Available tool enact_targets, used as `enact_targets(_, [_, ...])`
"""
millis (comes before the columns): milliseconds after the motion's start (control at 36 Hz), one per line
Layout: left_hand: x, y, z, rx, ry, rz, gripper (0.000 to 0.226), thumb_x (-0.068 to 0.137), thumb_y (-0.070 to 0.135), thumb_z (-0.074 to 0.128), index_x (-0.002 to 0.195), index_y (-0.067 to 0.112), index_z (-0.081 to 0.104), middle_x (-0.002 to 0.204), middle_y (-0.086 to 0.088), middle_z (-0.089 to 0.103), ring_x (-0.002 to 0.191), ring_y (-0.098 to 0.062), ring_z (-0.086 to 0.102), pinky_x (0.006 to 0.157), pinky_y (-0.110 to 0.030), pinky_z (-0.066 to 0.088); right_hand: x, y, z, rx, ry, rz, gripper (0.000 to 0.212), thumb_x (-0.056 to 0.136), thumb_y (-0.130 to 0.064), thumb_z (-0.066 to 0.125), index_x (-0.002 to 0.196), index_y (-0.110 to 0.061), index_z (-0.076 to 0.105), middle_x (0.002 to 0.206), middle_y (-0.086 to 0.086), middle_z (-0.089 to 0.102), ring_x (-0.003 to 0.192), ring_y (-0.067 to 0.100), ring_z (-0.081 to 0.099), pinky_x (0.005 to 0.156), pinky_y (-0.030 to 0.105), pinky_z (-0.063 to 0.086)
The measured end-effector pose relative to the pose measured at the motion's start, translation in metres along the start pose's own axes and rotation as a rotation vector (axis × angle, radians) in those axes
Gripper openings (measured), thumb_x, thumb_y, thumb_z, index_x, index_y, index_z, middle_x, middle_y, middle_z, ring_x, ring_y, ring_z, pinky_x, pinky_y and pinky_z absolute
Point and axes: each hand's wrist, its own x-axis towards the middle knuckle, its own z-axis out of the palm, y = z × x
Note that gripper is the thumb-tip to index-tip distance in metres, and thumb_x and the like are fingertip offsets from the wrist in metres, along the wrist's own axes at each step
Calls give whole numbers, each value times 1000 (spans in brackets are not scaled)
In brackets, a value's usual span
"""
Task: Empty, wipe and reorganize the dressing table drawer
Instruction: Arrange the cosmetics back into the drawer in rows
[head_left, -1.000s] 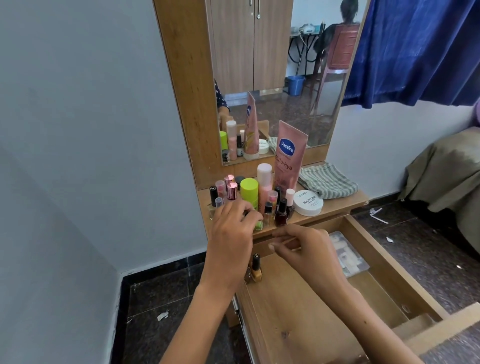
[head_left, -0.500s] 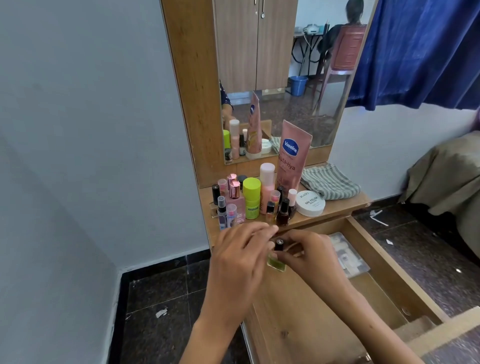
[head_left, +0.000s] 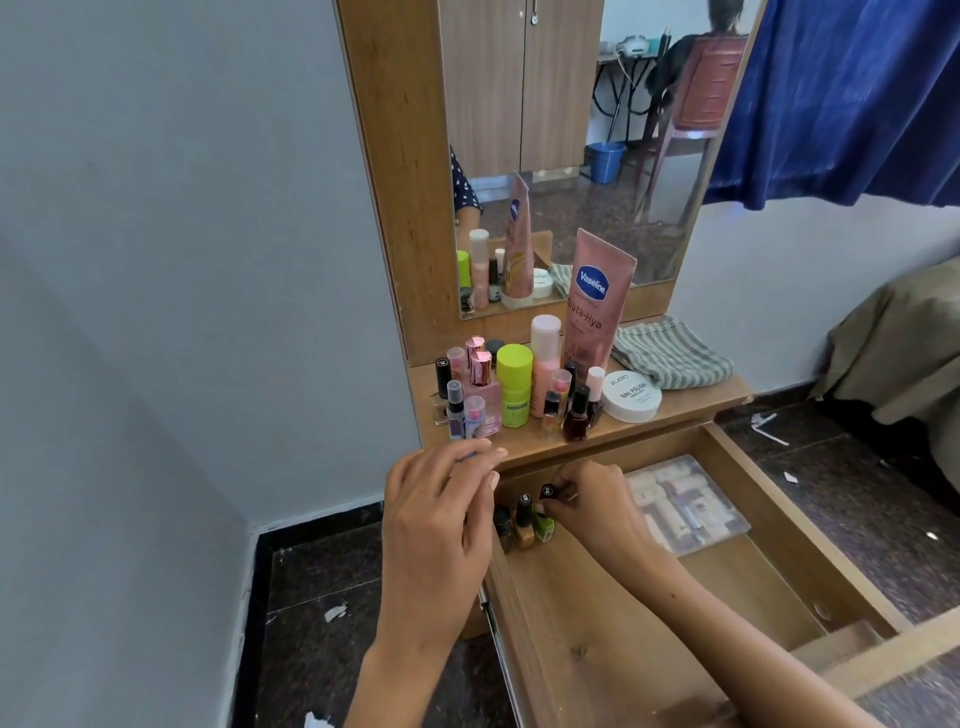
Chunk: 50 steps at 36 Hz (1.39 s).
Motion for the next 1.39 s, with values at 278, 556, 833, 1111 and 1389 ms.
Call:
enact_targets(278, [-5, -10, 2, 0, 27, -46, 21, 92, 23, 60, 111, 22, 67, 112, 8, 64, 107, -2, 51, 98, -22, 34, -7, -5, -2, -19, -27, -16, 17, 80, -26, 74, 95, -18, 70, 89, -3, 70, 81, 11, 64, 70, 24, 52])
enact_targets(556, [31, -41, -7, 49, 110, -95, 34, 95, 17, 53, 128, 16, 57, 128, 4, 59, 117, 5, 39, 100, -28, 34, -29, -13, -24, 2, 41, -64, 8, 83, -30, 70, 90, -32, 68, 84, -17, 67, 75, -1, 62, 65, 20, 50])
enact_targets(833, [71, -77, 3, 69, -175, 7, 68, 89, -7, 51, 142, 31, 30, 148, 8, 37, 137, -14, 36, 113, -39, 30, -36, -14, -19, 52, 54, -101, 9, 84, -31, 70, 90, -38, 67, 78, -20, 66, 74, -3, 61, 67, 21, 53])
enact_targets(1111, [76, -76, 10, -112, 34, -4, 27, 86, 5, 66, 109, 18, 68, 109, 6, 66, 100, 9, 51, 88, -1, 38, -32, -17, -18, 52, 24, -75, 8, 84, -35, 69, 92, -36, 69, 78, -21, 67, 75, -3, 62, 68, 22, 53])
enact_targets(1389, [63, -76, 12, -155, 162, -133, 17, 88, 5, 62, 99, 15, 53, 99, -1, 55, 91, -10, 60, 82, -19, 53, -29, -17, -21, 58, 26, -92, 11, 85, -37, 68, 95, -34, 70, 82, -20, 68, 75, -3, 61, 67, 18, 50])
